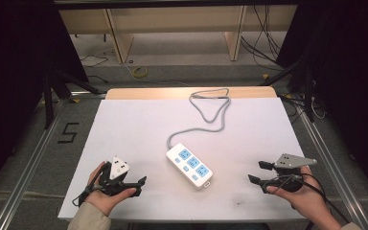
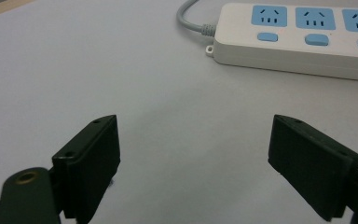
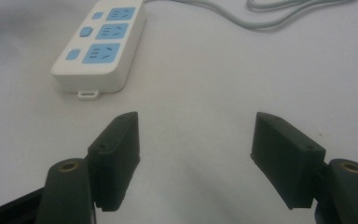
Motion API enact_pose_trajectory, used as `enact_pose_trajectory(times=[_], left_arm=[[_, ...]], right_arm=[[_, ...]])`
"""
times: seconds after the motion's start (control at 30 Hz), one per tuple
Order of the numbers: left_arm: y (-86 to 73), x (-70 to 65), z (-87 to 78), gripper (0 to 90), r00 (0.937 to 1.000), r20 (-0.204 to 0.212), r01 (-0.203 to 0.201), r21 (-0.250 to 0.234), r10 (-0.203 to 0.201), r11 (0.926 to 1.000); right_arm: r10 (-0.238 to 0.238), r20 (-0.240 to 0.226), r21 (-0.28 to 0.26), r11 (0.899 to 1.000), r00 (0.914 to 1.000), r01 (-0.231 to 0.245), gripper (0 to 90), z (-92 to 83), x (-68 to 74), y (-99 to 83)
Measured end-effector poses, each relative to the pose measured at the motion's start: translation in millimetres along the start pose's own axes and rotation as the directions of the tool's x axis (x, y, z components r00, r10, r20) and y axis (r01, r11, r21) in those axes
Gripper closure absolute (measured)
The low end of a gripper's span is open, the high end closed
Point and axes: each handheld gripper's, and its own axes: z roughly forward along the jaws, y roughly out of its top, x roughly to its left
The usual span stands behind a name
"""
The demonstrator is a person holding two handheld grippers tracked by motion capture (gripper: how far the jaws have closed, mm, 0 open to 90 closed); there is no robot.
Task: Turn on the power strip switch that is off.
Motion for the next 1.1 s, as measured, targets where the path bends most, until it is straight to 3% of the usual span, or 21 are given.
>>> enact_pose_trajectory(times=[0.43, 0.83, 0.97, 1.0, 1.03, 1.07, 1.1], left_arm=[[2.6, 1.7, 1.6, 17.3, 0.9999, -0.01, 0.008, -0.014, -0.008, 0.9999], [17.8, -0.6, 9.8, 19.6, 0.9997, -0.023, 0.006, -0.041, -0.007, 0.9992], [21.3, -1.9, 11.9, 25.4, 0.9994, -0.036, -0.002, -0.038, 0.0, 0.9993], [22.1, -2.4, 11.9, 32.0, 0.9994, -0.033, -0.003, -0.042, 0.002, 0.9991], [23.2, -2.9, 11.9, 32.0, 0.9992, -0.039, 0.002, -0.048, -0.004, 0.9989], [24.5, -3.0, 11.8, 41.4, 0.9989, -0.045, 0.008, -0.052, -0.01, 0.9986], [25.7, -3.3, 11.5, 41.4, 0.9985, -0.052, 0.014, -0.06, -0.017, 0.9981]], right_arm=[[0.001, 0.004, 0.003, 1.0, 1.0, -0.001, 32.6, -0.3, 1.8, 1.0], [0.004, 0.0, 0.001, 1.0, 1.0, -0.004, 32.6, 0.2, 1.2, 0.8], [0.005, -0.001, 0.001, 1.0, 1.0, -0.005, 32.6, 0.4, 1.5, 0.8], [0.003, 0.0, 0.001, 1.0, 1.0, -0.003, 32.6, 0.2, 1.9, 0.9], [0.003, 0.0, 0.001, 1.0, 1.0, -0.003, 32.6, 0.2, 1.9, 0.9], [0.003, -0.001, 0.003, 1.0, 1.0, -0.003, 32.6, 0.6, 2.0, 1.0], [0.003, -0.001, 0.003, 1.0, 1.0, -0.003, 32.6, 0.6, 2.0, 1.0]])
